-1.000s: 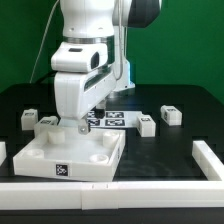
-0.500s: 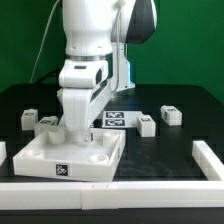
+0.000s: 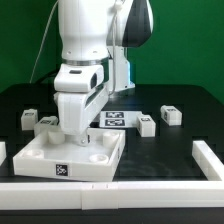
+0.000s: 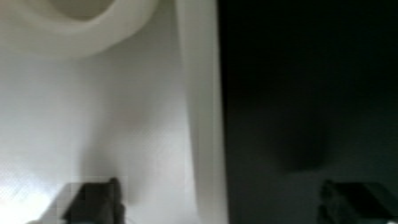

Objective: Assemble one leg

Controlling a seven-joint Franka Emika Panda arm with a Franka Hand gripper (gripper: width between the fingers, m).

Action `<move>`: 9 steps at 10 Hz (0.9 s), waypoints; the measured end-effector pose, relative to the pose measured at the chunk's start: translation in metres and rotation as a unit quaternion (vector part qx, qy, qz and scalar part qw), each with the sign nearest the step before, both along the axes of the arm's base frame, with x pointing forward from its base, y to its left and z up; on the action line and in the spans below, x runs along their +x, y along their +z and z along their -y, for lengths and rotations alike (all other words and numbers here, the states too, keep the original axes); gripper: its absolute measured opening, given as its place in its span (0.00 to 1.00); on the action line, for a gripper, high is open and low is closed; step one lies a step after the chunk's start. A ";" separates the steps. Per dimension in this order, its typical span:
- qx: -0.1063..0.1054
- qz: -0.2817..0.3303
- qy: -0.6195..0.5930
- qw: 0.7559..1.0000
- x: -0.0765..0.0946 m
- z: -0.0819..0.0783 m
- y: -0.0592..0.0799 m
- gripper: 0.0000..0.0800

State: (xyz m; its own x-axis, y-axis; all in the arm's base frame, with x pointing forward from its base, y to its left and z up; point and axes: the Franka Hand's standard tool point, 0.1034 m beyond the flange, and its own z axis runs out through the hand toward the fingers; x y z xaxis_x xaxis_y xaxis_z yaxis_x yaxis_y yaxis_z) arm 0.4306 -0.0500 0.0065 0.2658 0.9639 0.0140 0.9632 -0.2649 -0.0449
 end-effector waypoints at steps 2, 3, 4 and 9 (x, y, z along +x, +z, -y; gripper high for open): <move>0.000 0.000 0.000 1.000 0.000 0.000 0.000 0.31; 0.000 0.000 0.000 1.000 0.000 0.000 0.000 0.31; 0.000 0.000 0.000 1.000 0.000 0.000 0.000 0.10; 0.000 0.002 0.000 1.000 0.001 0.000 0.000 0.07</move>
Offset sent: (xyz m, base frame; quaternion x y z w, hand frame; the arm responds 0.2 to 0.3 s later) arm 0.0000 0.0000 0.0000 0.0000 0.0000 0.0000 1.0000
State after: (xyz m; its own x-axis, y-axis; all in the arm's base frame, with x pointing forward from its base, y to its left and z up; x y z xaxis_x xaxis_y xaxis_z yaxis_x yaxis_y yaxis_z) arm 0.4314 -0.0502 0.0066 0.2662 0.9638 0.0145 0.9632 -0.2655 -0.0413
